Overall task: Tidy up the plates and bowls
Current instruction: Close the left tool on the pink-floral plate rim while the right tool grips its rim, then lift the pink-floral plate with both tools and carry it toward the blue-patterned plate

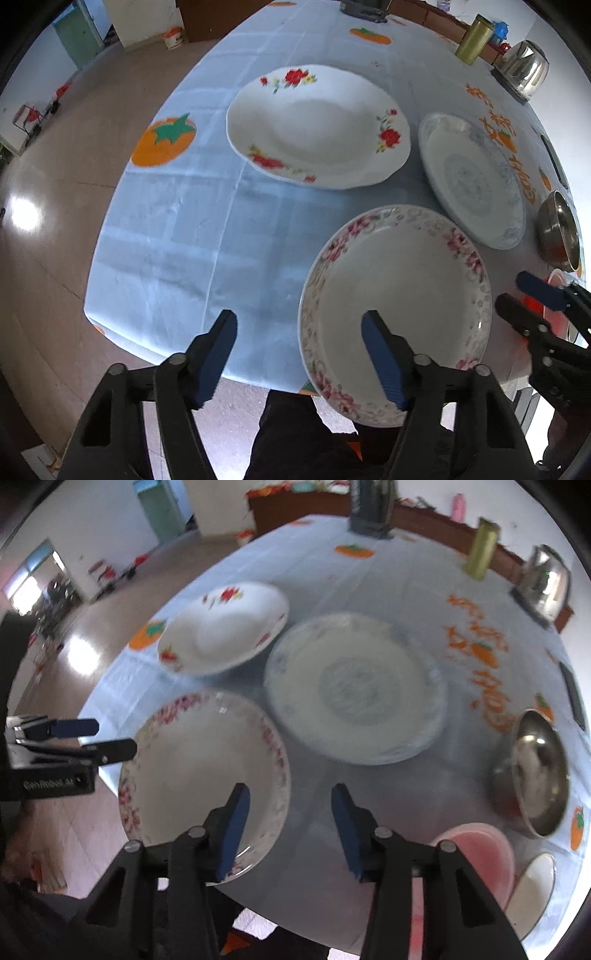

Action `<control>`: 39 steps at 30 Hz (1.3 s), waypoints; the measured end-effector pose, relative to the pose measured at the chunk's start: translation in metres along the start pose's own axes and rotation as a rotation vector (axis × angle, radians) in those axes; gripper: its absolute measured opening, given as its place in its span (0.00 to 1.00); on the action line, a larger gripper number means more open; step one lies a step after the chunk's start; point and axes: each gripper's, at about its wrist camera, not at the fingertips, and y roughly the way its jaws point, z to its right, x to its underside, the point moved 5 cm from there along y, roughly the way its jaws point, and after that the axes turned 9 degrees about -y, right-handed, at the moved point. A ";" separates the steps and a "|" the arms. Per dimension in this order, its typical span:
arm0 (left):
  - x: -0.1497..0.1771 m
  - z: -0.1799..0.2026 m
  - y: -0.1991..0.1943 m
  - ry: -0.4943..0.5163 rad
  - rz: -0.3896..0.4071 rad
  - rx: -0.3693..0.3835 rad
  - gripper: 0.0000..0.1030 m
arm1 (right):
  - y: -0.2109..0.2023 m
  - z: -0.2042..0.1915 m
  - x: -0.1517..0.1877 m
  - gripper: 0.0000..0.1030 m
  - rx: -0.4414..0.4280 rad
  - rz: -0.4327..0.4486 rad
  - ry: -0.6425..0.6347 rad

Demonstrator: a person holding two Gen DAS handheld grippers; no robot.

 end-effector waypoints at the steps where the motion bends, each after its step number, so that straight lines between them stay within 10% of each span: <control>1: 0.001 -0.001 0.002 -0.006 -0.009 0.009 0.65 | 0.006 -0.002 0.001 0.40 -0.008 -0.019 -0.005; 20: 0.014 -0.005 0.025 -0.008 -0.098 0.036 0.14 | 0.037 -0.007 0.021 0.13 -0.046 -0.130 -0.039; 39: 0.012 0.006 0.025 0.007 -0.072 0.002 0.12 | 0.037 -0.004 0.022 0.12 -0.095 -0.122 -0.033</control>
